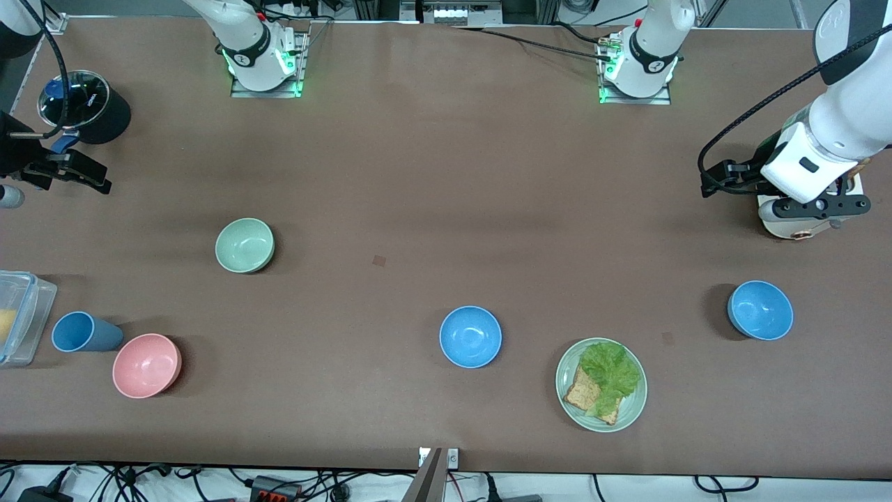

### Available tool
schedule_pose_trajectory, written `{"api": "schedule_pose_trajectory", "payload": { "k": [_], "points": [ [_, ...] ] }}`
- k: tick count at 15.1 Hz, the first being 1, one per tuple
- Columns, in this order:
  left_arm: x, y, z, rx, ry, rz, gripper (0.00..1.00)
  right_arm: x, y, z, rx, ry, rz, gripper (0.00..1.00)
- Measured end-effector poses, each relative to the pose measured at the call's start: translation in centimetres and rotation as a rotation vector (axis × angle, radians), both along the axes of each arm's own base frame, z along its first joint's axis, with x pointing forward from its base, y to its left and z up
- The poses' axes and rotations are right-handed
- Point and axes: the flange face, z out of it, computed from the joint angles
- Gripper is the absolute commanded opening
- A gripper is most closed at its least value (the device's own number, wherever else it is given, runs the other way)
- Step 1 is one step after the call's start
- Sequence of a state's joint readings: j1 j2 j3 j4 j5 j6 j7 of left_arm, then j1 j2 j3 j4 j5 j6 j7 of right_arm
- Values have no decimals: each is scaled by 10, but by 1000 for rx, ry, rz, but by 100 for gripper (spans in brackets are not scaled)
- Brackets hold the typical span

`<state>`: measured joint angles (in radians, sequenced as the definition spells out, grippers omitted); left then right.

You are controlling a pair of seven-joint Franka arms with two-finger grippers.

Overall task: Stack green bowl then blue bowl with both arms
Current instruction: 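Reach the right gripper toward the light green bowl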

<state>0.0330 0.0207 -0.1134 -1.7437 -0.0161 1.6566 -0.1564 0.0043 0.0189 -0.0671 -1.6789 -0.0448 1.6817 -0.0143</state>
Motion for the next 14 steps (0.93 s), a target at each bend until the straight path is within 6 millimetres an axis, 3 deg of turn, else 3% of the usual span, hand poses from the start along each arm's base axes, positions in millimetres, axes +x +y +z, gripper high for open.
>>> {"api": "schedule_pose_trajectory", "payload": {
  "k": [9, 11, 14],
  "points": [
    [0, -3, -1, -27, 8, 5, 100, 0, 0, -7, 1, 15, 0, 100],
    [0, -3, -2, -27, 9, 5, 100, 3, 1, -28, 2, 53, 1, 100],
    [0, -3, -2, -27, 9, 5, 100, 22, 7, -88, 1, 141, 13, 100]
  ]
}}
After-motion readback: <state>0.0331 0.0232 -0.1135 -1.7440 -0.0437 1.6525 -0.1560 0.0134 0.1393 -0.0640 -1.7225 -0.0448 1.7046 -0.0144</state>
